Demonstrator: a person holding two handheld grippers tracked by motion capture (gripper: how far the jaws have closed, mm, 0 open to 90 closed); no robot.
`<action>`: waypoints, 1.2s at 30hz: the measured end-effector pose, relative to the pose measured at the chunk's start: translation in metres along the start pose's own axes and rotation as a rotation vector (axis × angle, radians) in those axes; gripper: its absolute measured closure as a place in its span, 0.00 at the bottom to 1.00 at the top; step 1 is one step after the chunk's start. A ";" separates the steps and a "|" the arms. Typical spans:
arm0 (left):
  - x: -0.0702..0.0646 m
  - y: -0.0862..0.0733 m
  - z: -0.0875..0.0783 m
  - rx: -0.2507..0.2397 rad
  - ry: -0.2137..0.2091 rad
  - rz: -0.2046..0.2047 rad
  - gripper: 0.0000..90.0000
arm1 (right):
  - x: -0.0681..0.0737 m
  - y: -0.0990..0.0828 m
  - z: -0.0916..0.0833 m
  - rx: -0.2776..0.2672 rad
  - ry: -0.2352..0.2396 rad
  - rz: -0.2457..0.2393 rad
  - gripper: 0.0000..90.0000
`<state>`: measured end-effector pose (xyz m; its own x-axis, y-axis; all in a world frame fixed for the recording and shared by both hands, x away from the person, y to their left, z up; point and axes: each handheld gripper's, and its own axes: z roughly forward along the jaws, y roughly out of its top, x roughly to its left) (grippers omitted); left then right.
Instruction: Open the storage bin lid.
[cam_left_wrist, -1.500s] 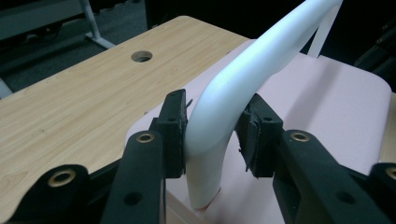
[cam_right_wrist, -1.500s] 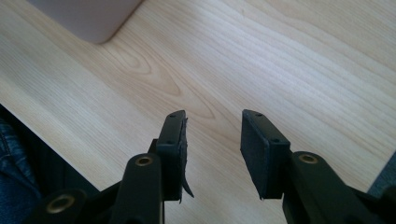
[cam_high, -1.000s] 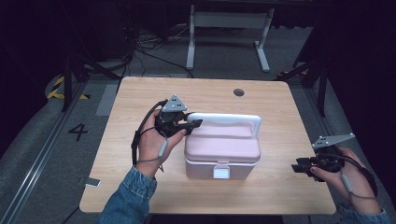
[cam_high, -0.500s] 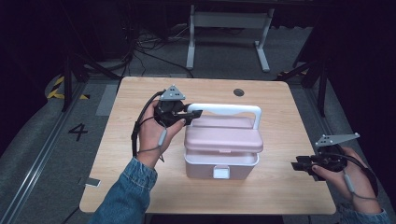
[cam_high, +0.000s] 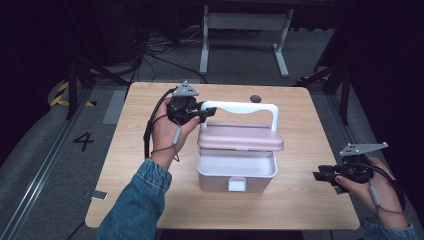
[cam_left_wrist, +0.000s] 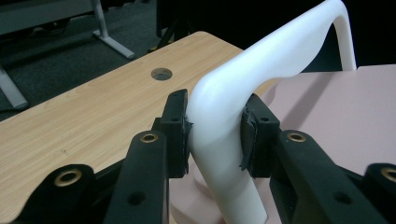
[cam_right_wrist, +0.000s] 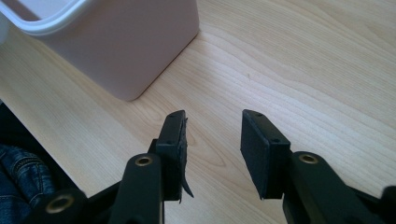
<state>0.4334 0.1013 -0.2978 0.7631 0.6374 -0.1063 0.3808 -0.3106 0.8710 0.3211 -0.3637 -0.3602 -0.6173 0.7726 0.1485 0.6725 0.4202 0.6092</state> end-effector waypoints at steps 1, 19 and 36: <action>0.000 0.000 0.000 0.000 0.000 0.000 0.75 | 0.000 0.000 0.000 0.000 0.000 0.000 0.68; 0.007 -0.001 0.006 -0.024 -0.002 -0.021 0.73 | 0.012 0.018 -0.018 -0.274 0.069 -0.024 0.67; 0.007 0.005 0.009 -0.018 0.031 -0.035 0.73 | 0.039 0.064 0.005 -0.411 0.247 -0.141 1.00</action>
<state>0.4450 0.0980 -0.2988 0.7330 0.6692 -0.1221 0.3972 -0.2753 0.8755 0.3417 -0.3043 -0.3192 -0.8024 0.5651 0.1920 0.3896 0.2524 0.8857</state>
